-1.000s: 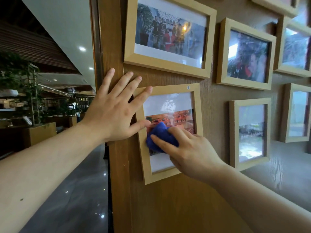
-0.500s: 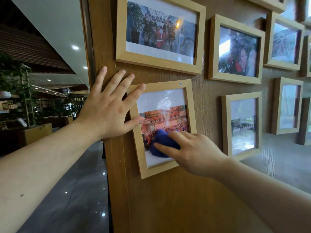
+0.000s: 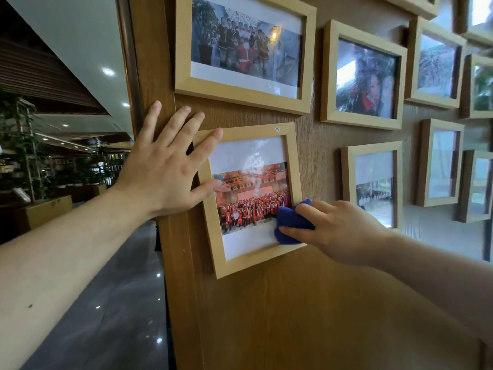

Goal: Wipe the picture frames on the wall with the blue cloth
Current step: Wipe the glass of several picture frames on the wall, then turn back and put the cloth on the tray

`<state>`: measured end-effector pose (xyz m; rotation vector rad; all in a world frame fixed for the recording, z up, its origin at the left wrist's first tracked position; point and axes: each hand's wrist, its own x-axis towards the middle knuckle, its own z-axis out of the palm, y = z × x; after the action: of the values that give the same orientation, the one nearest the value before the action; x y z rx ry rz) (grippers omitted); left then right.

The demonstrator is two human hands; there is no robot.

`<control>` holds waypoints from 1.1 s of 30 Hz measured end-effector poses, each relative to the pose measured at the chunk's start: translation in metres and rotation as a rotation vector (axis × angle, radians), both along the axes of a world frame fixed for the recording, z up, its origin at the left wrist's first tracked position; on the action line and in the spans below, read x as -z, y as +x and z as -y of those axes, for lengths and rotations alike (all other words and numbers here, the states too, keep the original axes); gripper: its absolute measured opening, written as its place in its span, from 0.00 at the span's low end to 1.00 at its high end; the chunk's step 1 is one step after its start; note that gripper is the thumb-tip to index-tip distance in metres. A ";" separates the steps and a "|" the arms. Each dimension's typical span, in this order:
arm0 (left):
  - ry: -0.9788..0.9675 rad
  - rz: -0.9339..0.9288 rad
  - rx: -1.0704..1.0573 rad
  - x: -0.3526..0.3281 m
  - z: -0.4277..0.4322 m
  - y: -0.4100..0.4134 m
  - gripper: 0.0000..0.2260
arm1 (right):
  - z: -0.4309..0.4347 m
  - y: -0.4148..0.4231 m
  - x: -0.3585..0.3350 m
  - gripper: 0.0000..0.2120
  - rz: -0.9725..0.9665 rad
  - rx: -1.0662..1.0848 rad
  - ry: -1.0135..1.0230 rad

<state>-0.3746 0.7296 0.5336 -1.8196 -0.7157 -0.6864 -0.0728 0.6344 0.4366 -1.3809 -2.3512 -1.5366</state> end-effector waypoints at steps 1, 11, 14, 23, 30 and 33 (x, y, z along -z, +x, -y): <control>-0.006 0.012 0.004 0.001 0.001 0.001 0.37 | 0.002 0.001 0.000 0.31 -0.009 0.006 0.007; -0.014 -0.080 0.164 0.023 0.034 0.063 0.36 | 0.020 0.025 -0.031 0.32 -0.063 0.019 0.139; -0.053 -0.125 0.224 0.033 0.041 0.097 0.36 | 0.033 0.049 -0.030 0.34 -0.097 0.074 0.159; -0.242 -0.228 0.327 0.087 0.057 0.232 0.35 | 0.111 0.161 0.019 0.33 -0.253 0.301 0.169; -0.366 -0.325 0.518 0.134 0.094 0.323 0.34 | 0.187 0.206 0.056 0.27 -0.336 0.541 0.089; -0.391 -0.356 0.626 0.149 0.109 0.345 0.33 | 0.211 0.203 0.069 0.29 -0.356 0.642 0.049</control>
<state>-0.0299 0.6202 0.3845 -2.4815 -0.0232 -0.6126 0.1307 0.4236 0.3673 -2.3122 -1.7356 -1.2664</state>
